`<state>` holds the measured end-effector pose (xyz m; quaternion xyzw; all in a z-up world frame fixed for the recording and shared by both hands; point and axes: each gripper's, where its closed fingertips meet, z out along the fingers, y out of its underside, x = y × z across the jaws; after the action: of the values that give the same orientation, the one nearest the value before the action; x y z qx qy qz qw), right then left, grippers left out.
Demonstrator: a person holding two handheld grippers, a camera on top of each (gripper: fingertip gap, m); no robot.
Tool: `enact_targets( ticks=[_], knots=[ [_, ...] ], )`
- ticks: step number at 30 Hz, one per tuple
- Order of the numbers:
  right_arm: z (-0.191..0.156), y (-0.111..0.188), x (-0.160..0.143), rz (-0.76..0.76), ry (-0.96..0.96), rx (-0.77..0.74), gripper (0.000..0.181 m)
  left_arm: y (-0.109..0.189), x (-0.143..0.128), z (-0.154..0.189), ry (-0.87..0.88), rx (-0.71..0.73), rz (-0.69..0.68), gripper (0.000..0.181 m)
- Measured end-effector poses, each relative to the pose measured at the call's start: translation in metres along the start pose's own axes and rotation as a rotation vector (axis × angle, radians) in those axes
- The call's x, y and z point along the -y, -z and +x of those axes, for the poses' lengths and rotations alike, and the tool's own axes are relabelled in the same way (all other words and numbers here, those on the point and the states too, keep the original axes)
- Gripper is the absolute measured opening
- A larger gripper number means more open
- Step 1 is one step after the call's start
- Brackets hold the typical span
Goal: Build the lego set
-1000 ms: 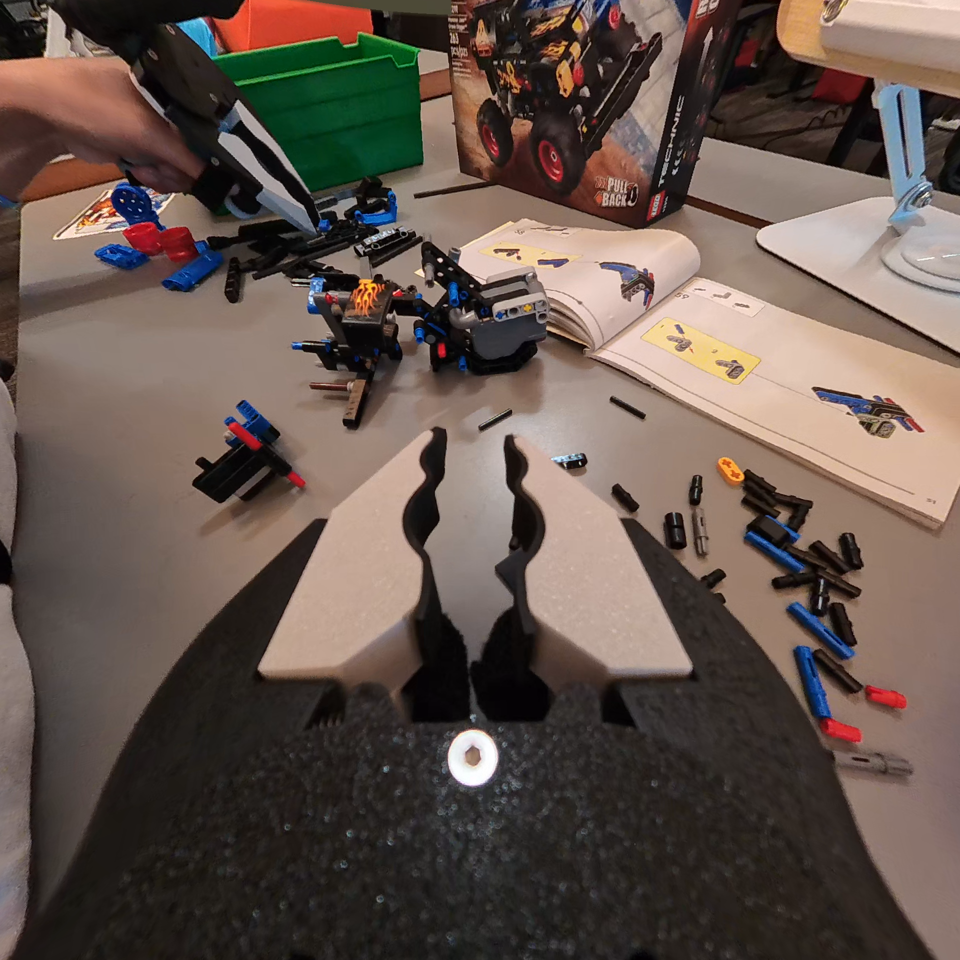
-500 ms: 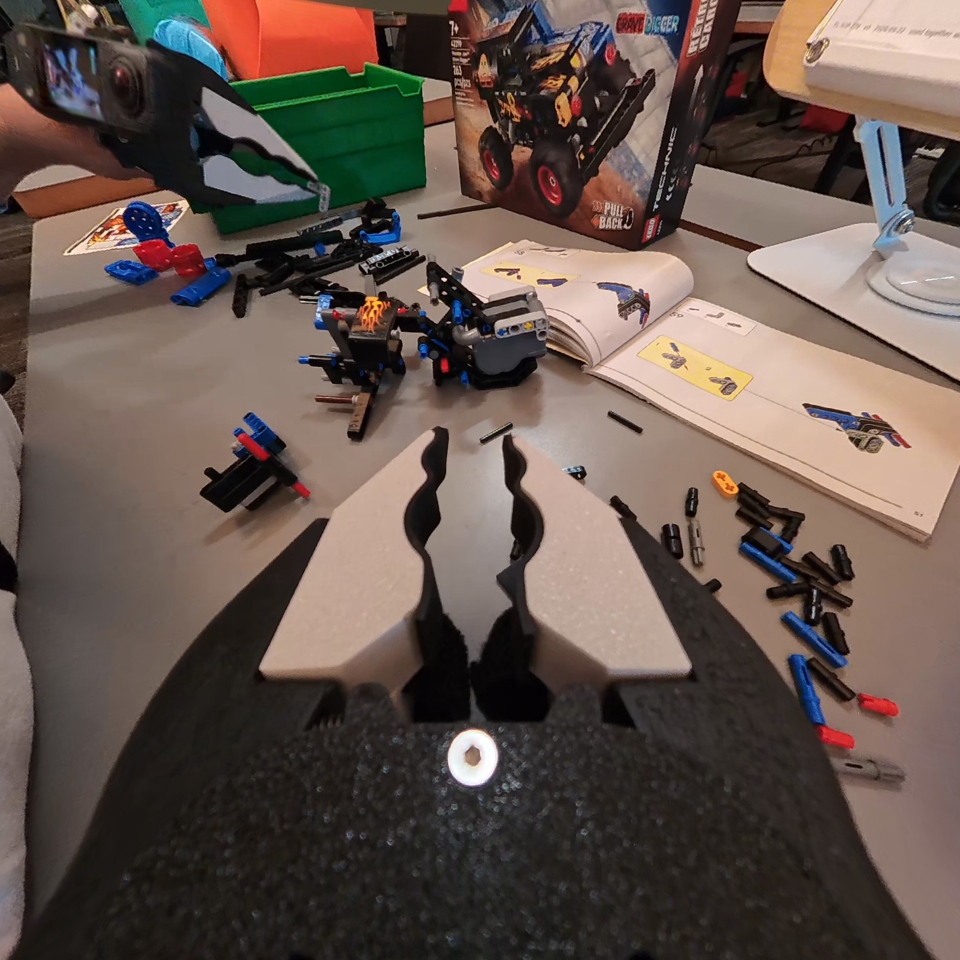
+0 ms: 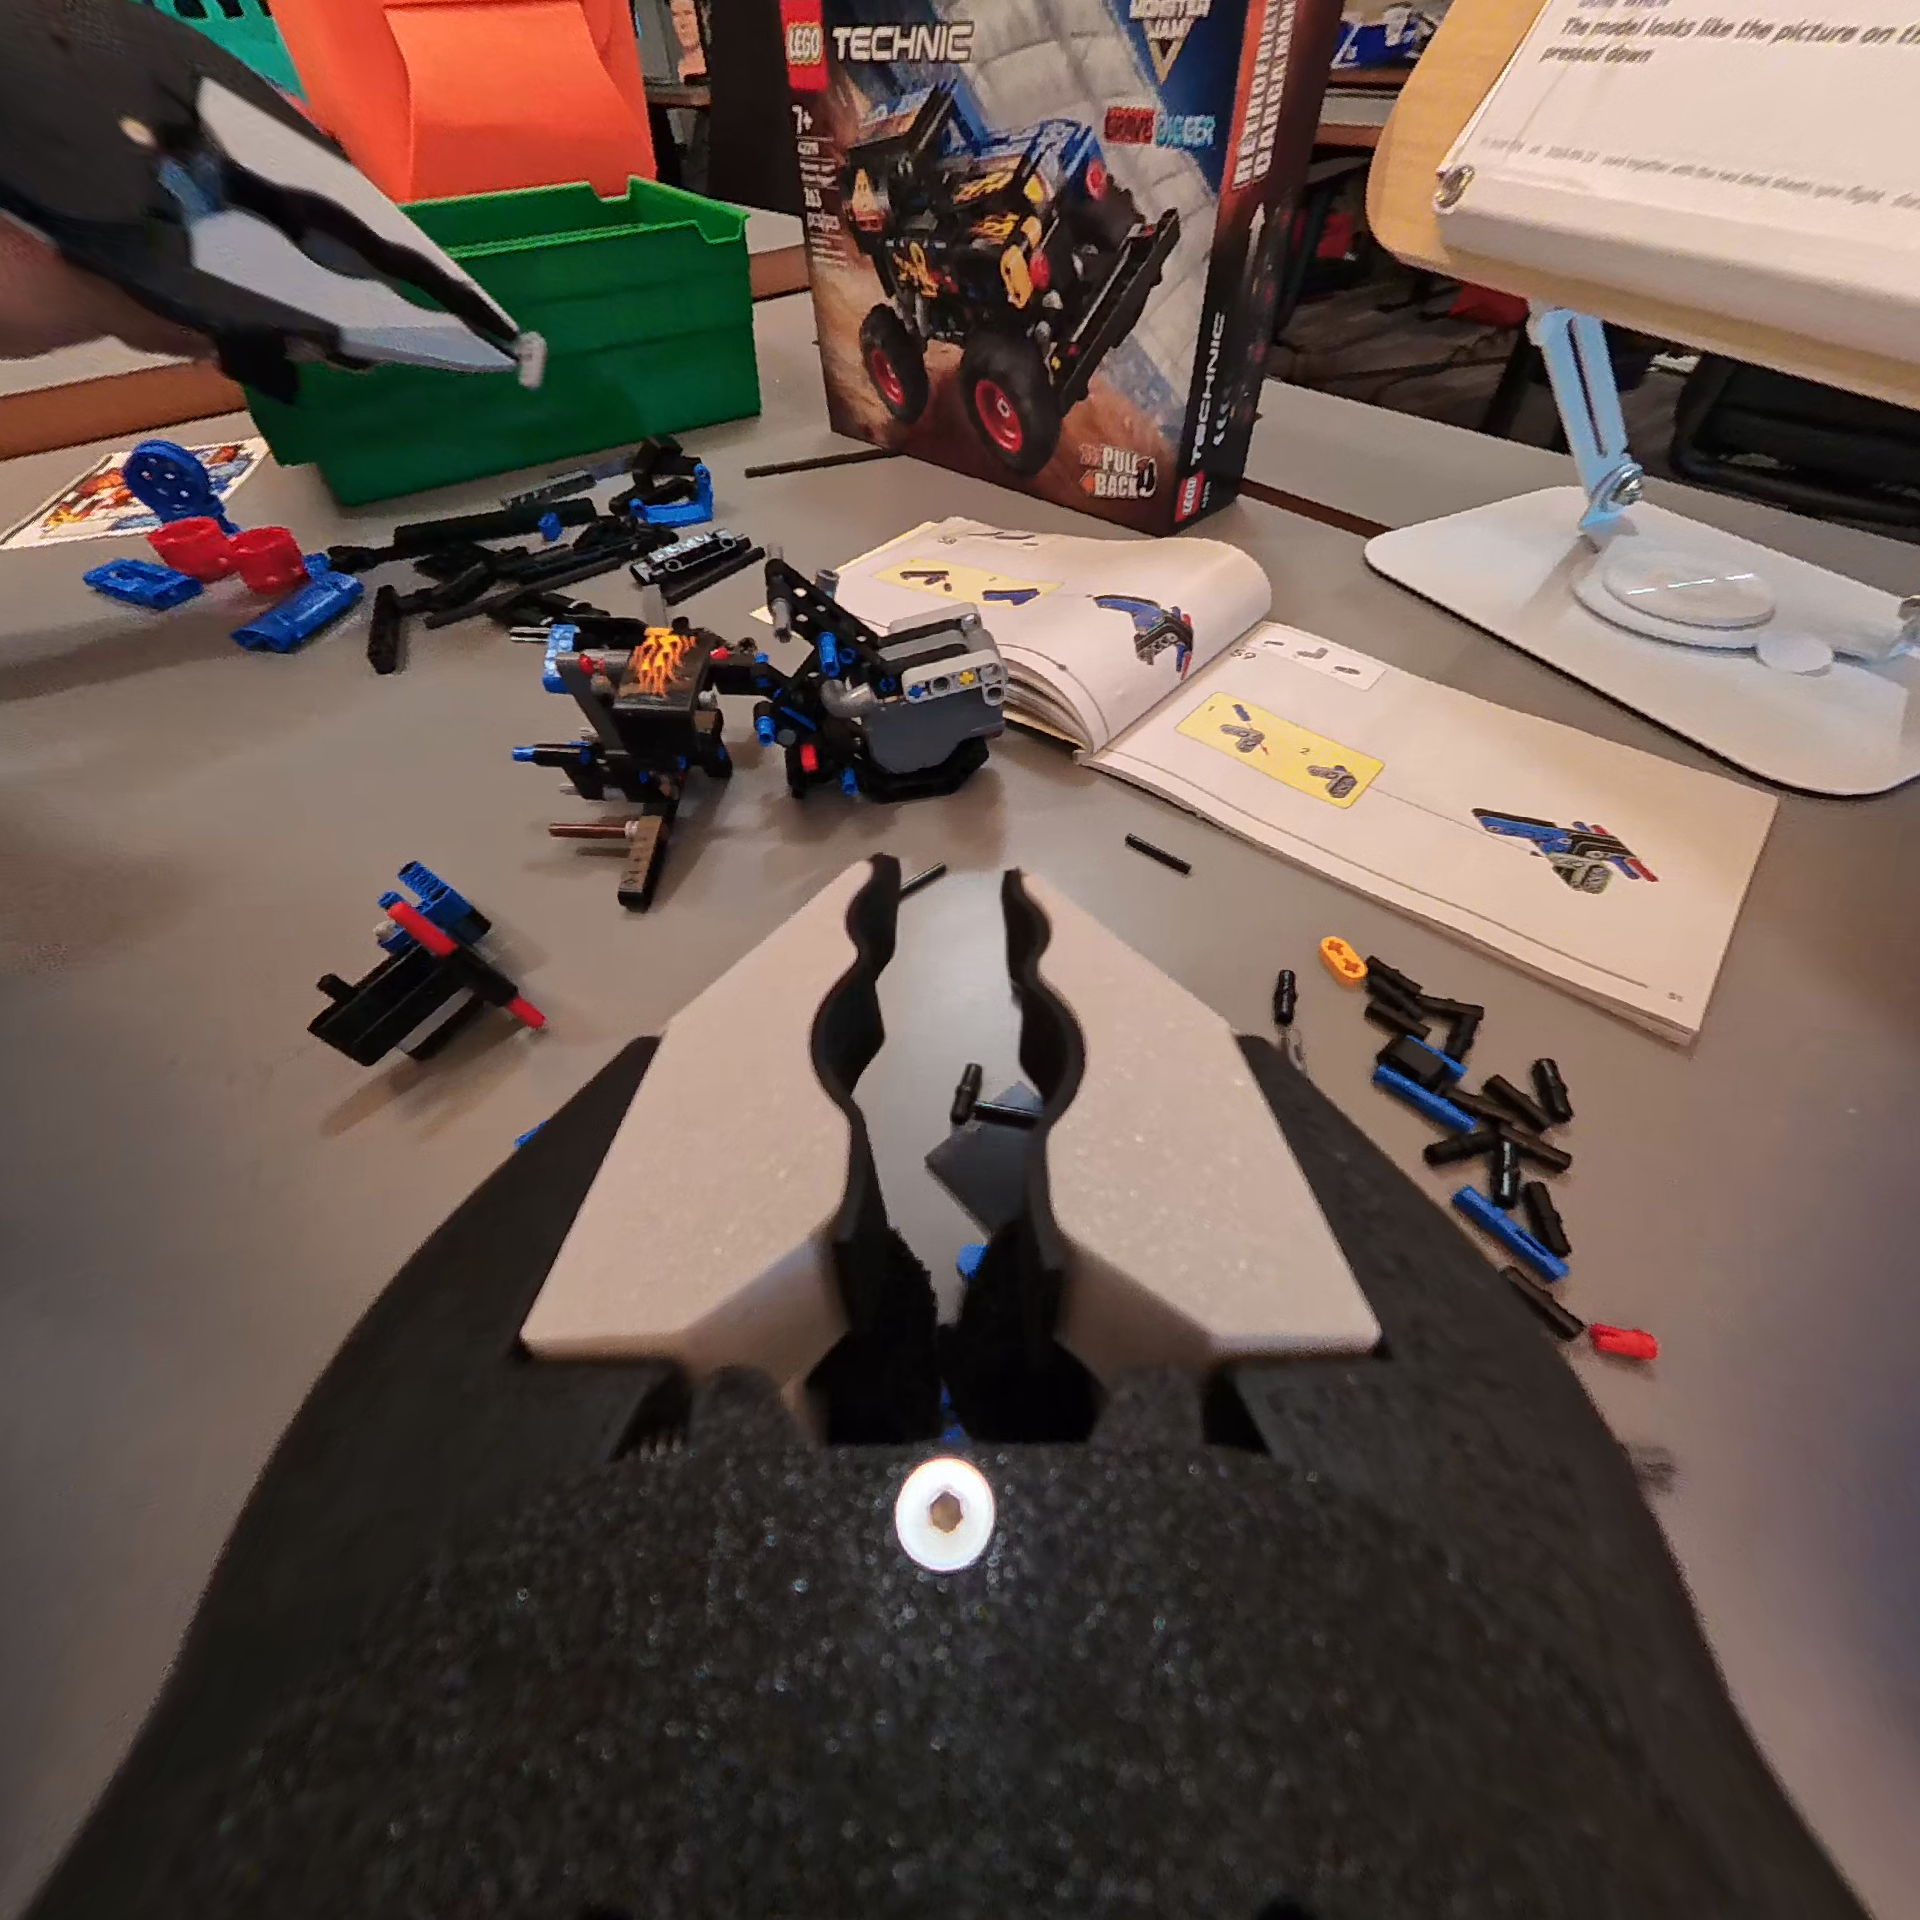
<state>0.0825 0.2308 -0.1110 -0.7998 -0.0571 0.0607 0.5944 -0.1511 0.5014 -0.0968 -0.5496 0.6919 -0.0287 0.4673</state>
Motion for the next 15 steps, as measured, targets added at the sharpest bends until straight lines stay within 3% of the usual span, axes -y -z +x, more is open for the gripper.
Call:
enact_targets(
  ticks=[3,6,10,15],
  knots=[
    [0.005,0.002,0.002,0.009,0.004,-0.026,0.019,0.023,0.039,0.038,0.098,-0.229,0.165,0.006],
    [0.007,0.002,0.0,-0.001,0.003,-0.034,0.019,0.061,0.073,0.114,0.185,-0.634,0.279,0.006],
    [0.008,0.0,-0.003,-0.015,0.019,-0.05,0.018,0.065,0.055,0.171,0.096,-0.709,0.147,0.006],
    [0.031,0.004,-0.004,-0.02,-0.024,-0.168,0.022,0.063,0.043,0.207,0.119,-0.749,0.084,0.006]
  ],
)
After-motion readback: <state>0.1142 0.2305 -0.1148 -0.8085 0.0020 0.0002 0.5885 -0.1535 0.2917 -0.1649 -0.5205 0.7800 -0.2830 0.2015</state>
